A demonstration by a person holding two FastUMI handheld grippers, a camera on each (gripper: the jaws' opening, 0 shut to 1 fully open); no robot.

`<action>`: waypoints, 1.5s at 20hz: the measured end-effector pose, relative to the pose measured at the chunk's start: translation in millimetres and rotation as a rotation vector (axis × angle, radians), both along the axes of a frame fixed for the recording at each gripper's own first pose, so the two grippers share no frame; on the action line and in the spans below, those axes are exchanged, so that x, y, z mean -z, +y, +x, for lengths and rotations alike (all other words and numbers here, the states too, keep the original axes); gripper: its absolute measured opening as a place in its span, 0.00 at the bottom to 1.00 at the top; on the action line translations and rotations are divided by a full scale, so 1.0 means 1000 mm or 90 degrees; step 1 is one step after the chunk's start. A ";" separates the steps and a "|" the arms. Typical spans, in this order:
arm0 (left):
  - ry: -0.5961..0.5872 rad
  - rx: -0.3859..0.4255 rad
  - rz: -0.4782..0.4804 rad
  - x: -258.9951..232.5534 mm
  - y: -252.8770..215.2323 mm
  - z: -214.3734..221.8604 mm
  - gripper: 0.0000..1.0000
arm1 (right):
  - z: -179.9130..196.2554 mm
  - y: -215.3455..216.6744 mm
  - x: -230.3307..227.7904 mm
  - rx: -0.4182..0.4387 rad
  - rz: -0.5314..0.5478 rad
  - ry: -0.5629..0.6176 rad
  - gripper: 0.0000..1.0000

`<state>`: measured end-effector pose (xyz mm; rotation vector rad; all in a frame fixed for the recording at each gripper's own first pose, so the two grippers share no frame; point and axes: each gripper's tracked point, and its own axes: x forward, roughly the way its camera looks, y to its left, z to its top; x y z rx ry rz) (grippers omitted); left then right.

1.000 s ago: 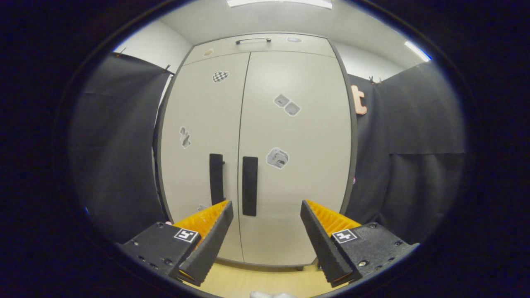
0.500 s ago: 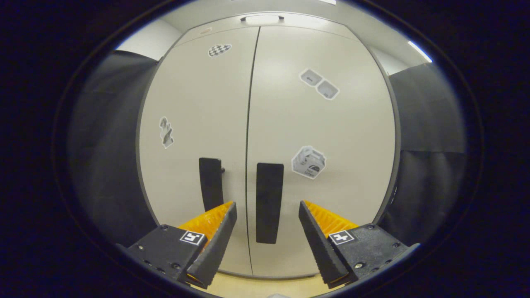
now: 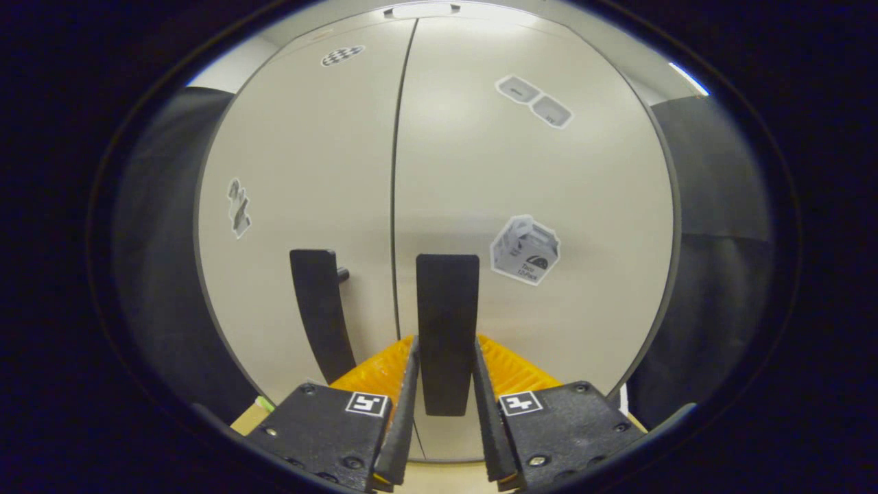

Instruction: Open the right door of the double-door shoe cabinet with the right hand, and open the left door with the left hand.

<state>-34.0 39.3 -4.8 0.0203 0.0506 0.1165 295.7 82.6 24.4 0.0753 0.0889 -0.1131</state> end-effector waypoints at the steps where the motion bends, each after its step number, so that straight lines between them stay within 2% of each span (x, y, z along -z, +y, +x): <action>1: -0.003 -0.001 0.001 -0.003 0.001 -0.002 0.97 | 0.002 0.000 0.000 0.005 0.002 -0.001 0.43; 2: -0.002 -0.002 0.003 -0.004 0.002 -0.003 0.97 | 0.000 0.000 -0.001 0.006 0.001 0.000 0.37; 4: -0.002 0.000 0.003 -0.003 0.002 -0.006 0.97 | 0.000 0.000 0.001 -0.004 -0.001 0.006 0.33; 10: -0.006 0.017 -0.011 -0.002 0.000 -0.012 0.97 | -0.015 -0.002 0.001 -0.056 -0.014 0.013 0.25; 21: -0.021 0.052 -0.028 -0.003 -0.008 -0.032 0.97 | -0.088 -0.021 0.009 -0.074 -0.012 0.001 0.20; 30: -0.015 0.096 -0.026 0.003 -0.027 -0.036 0.97 | -0.152 -0.059 0.016 -0.074 -0.009 -0.004 0.17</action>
